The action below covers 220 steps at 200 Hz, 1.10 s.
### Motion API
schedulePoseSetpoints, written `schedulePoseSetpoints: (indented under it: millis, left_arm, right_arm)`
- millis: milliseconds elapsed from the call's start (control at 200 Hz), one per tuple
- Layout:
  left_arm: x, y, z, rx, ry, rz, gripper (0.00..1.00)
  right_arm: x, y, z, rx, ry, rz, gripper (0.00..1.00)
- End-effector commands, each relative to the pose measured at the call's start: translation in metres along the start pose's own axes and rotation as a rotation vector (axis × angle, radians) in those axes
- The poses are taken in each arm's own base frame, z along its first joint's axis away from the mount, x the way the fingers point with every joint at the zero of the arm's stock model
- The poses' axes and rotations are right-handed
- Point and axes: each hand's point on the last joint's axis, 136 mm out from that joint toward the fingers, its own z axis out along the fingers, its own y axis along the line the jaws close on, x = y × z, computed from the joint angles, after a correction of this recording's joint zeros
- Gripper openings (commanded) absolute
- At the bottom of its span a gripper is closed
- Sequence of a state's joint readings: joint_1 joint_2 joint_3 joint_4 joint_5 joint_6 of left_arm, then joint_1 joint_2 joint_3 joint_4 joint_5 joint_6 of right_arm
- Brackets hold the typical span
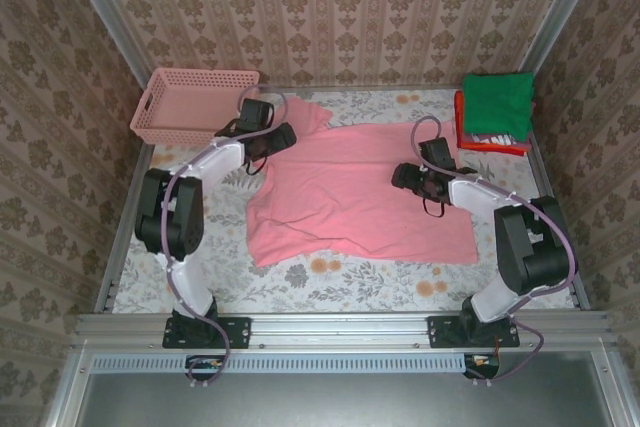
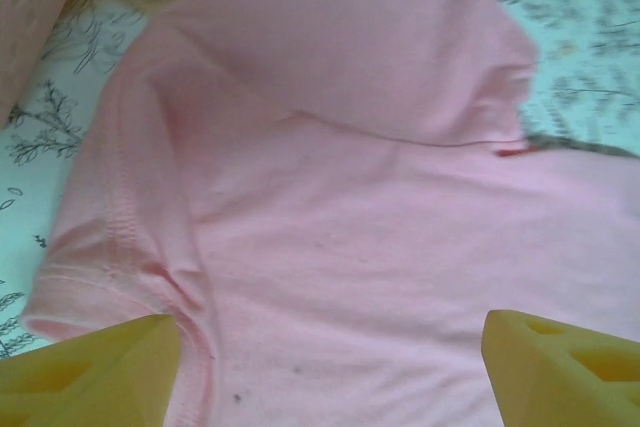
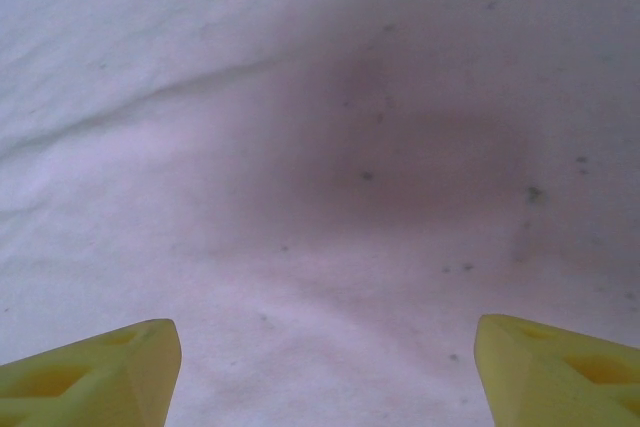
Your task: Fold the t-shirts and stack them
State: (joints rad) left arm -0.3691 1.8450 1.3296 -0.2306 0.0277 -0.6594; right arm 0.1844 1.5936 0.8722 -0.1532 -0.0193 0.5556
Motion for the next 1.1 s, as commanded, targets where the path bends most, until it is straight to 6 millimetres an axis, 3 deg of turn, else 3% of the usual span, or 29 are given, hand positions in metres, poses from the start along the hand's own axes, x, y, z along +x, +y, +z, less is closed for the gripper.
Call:
schedulePoseSetpoints:
  millis: [0,140,250,520,630,810,985,1095]
  left_arm:
    - [0.02,-0.007,-0.01,0.017,0.021,-0.011,0.77]
    - [0.052,-0.003,-0.013,0.003,0.045,-0.026,0.7]
    - [0.076,0.013,-0.006,-0.02,0.091,-0.055,0.65]
    - [0.091,0.045,0.023,-0.086,0.17,-0.098,0.64]
    - [0.095,0.059,0.025,-0.106,0.187,-0.119,0.64]
    - [0.088,0.061,0.01,-0.094,0.163,-0.099,0.65]
    - [0.056,0.035,-0.029,-0.049,0.072,-0.046,0.77]
    - [0.048,0.028,-0.057,-0.046,0.013,-0.02,0.85]
  right_arm:
    - [0.001,-0.018,0.003,0.03,0.005,0.052,0.77]
    - [-0.004,-0.037,-0.002,0.03,-0.005,0.123,0.76]
    - [-0.004,-0.052,0.0,0.025,0.006,0.185,0.74]
    - [0.005,-0.065,0.014,-0.029,0.061,0.305,0.73]
    - [0.007,-0.066,0.016,-0.025,0.067,0.309,0.73]
    - [0.004,-0.06,0.014,-0.054,0.07,0.298,0.76]
    - [-0.012,-0.042,-0.02,-0.135,-0.011,0.227,0.84]
    - [-0.008,-0.034,-0.039,-0.159,-0.03,0.144,0.92]
